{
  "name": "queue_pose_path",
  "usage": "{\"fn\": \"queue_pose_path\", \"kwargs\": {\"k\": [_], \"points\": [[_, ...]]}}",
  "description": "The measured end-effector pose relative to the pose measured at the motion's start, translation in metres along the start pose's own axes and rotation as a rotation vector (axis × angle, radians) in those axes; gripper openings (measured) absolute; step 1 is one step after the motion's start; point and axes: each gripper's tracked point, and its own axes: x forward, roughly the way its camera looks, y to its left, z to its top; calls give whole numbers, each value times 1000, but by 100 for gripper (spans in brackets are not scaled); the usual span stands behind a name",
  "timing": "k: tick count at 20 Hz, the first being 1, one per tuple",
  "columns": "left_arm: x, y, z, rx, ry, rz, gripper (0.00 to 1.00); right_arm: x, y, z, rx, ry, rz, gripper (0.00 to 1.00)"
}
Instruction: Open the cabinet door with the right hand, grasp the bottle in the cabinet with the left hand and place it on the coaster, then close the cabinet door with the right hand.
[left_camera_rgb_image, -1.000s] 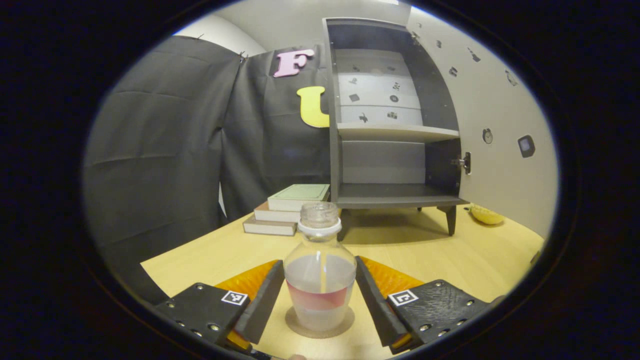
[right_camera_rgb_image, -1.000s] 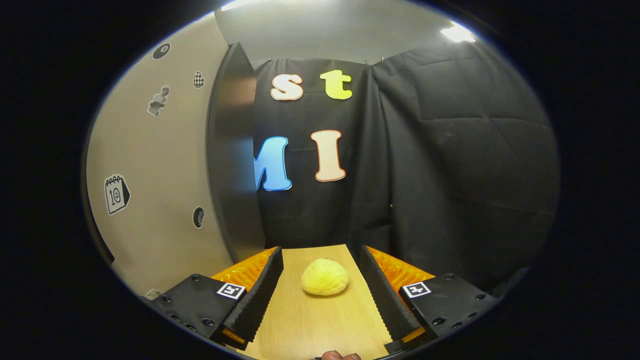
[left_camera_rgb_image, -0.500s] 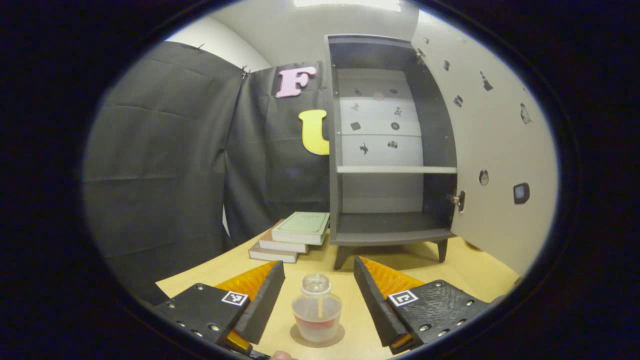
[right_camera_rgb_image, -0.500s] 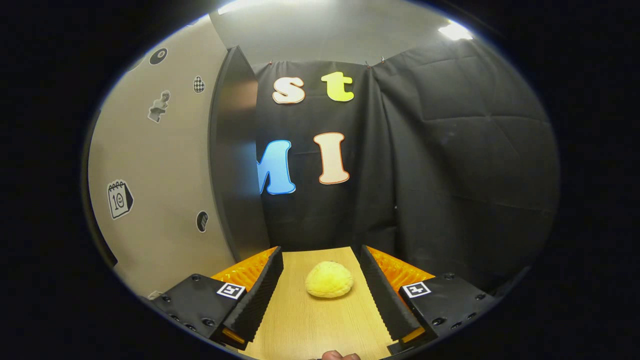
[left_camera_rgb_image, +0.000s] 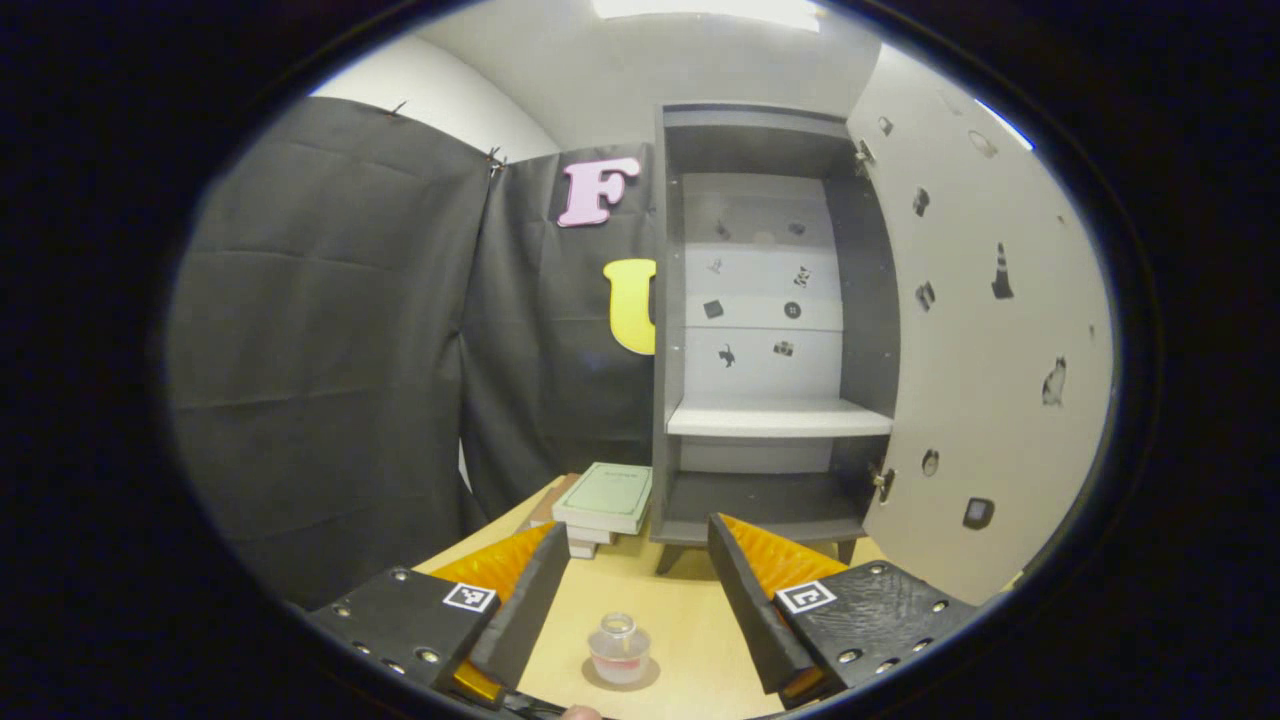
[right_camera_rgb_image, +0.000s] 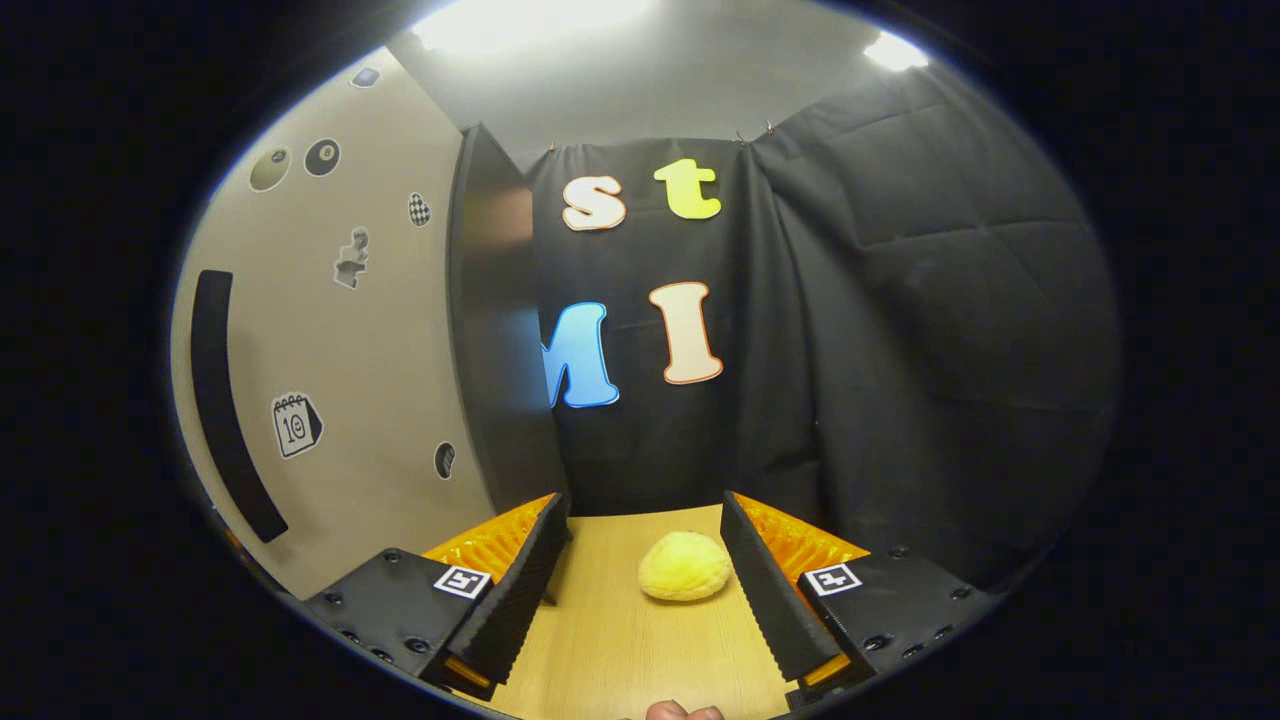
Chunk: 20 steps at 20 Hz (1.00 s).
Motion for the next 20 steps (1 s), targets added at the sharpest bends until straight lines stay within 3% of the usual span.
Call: {"fn": "queue_pose_path", "kwargs": {"k": [5, 10, 20], "points": [[-17, -14, 46, 8, 10, -26, 84, -10, 6, -4, 6, 17, 21, 98], [-25, -25, 79, -74, 9, -97, 84, -22, 20, 22, 42, 5, 16, 98], [-7, 26, 74, -70, 56, -168, 86, -57, 73, 49, 68, -3, -5, 98]]}}
